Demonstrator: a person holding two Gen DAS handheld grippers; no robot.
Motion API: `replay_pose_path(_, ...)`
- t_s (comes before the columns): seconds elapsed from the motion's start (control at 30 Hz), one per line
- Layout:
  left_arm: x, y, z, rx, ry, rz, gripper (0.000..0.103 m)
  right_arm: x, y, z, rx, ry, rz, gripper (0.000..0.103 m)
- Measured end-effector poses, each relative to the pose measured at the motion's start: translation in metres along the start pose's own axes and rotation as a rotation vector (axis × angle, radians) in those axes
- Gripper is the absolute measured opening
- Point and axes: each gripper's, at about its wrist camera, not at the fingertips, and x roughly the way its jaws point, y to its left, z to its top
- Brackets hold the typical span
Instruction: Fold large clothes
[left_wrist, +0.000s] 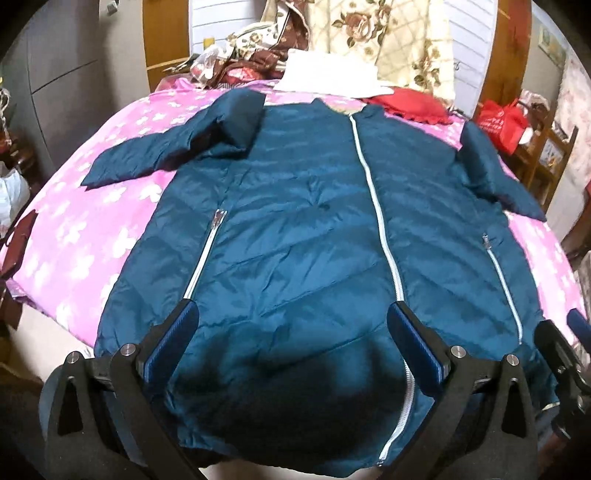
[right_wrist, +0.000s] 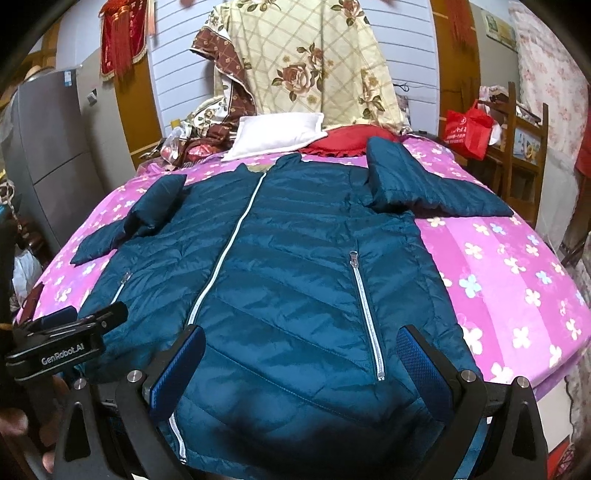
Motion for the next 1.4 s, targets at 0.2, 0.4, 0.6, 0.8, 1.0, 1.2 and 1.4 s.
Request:
replay_pose_path(0.2,0.004,-0.003,0.001,0.029,-0.01,0.041,0.102,0.001,0.0,0.004,-0.002,-0.017,0.006,0.102)
replay_pose_path(0.4,-0.002,-0.004,0.031,0.058,-0.083,0.002,0.102,0.014,-0.004,0.024,-0.002,-0.006,0.007,0.102)
replay_pose_path(0.6,0.008,0.002,0.062,0.049,-0.134,0.034,0.102,0.025,-0.004,0.05,-0.072,-0.046,-0.018,0.102)
replay_pose_path(0.8,0.041,0.005,0.093,0.029,-0.106,0.043,0.102,0.051,-0.014,0.083,-0.113,-0.065,-0.042,0.102)
replay_pose_path(1.0,0.071,-0.003,0.129,0.03,-0.111,0.104,0.102,0.09,-0.017,0.134,-0.096,-0.075,-0.033,0.102)
replay_pose_path(1.2,0.104,-0.008,0.142,0.051,-0.105,0.096,0.102,0.12,-0.02,0.136,-0.084,-0.117,-0.02,0.102)
replay_pose_path(1.4,0.132,-0.006,0.131,0.057,-0.013,0.081,0.102,0.147,-0.025,0.135,-0.04,-0.014,-0.022,0.102)
